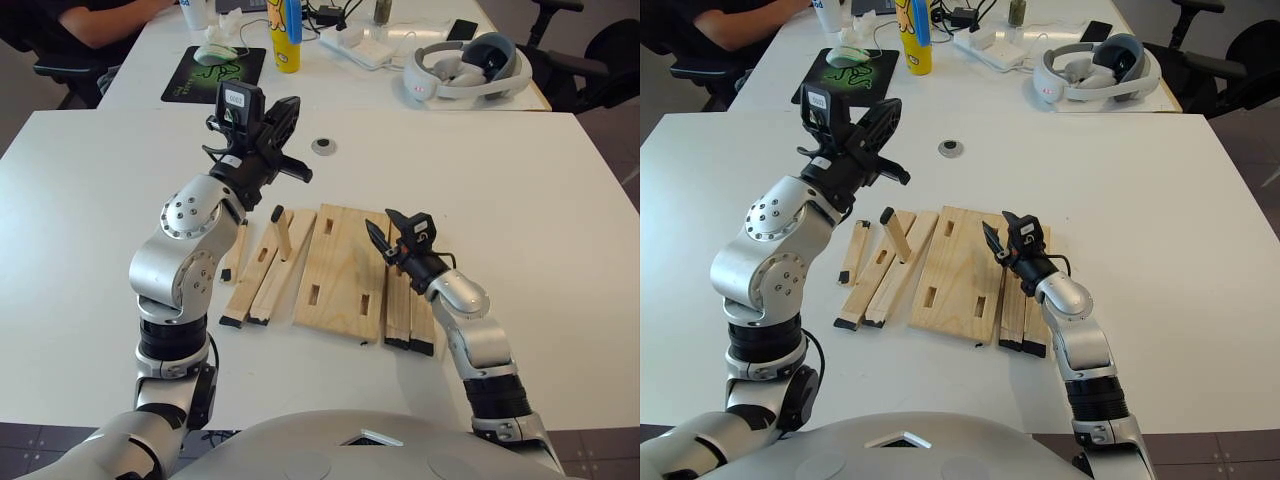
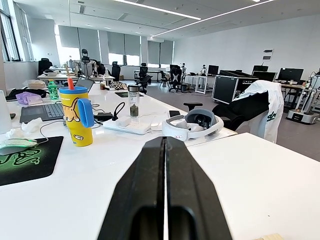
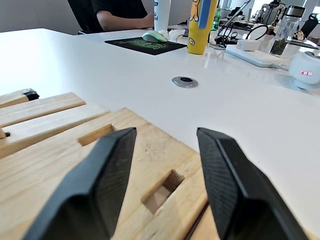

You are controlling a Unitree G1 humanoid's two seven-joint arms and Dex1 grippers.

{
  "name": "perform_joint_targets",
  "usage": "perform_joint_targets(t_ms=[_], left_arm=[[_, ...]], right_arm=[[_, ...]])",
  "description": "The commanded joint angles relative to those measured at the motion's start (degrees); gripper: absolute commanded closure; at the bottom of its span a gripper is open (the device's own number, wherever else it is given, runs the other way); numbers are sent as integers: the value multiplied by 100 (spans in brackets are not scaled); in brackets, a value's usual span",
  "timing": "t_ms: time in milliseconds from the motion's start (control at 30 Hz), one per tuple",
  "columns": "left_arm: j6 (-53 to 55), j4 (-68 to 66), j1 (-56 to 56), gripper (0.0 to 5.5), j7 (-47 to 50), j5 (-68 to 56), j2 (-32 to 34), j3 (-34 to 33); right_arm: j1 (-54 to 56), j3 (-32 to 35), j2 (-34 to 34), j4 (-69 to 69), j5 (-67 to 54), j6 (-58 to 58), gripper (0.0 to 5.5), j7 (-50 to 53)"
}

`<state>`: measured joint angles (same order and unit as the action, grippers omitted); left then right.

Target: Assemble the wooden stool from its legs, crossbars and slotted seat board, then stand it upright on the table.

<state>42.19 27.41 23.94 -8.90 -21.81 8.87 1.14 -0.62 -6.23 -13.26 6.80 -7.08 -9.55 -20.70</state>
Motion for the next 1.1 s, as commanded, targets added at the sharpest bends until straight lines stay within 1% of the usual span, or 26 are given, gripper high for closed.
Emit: perform_joint_targets(t_ms=[33,233,367,433,767,833,900,1000,1100], left_arm=[[94,78,-87,546,8,-16,-17,32],[-7,89,-27,546,36,-36,-86,-56],[-757,316,135,546,-117,44,-105,-131],[-939,353,155,546,-143,48,-99,-130],[-986,357,37,546,-158,94,-50,12],[-356,159,-212,546,-212,-112,-51,227],[455,-168,-722,546,-276,-75,215,628],[1164,-437,-1162,546,-334,51,510,1014],[1231,-591,-1496,546,-273,-15,452,850]], right_arm=[[-36,-26,-22,114,59,-62,327,-10],[-52,-23,-30,118,64,-59,327,-9],[-69,-37,-7,117,69,-50,327,7],[-83,-42,-5,127,71,-45,327,9],[-101,-70,-30,156,75,-56,327,6],[-133,-66,-40,215,64,-85,327,14],[-166,-90,-33,289,62,-126,327,24],[-241,-115,-30,384,71,-200,327,46],[-290,-158,-38,519,72,-298,327,39]])
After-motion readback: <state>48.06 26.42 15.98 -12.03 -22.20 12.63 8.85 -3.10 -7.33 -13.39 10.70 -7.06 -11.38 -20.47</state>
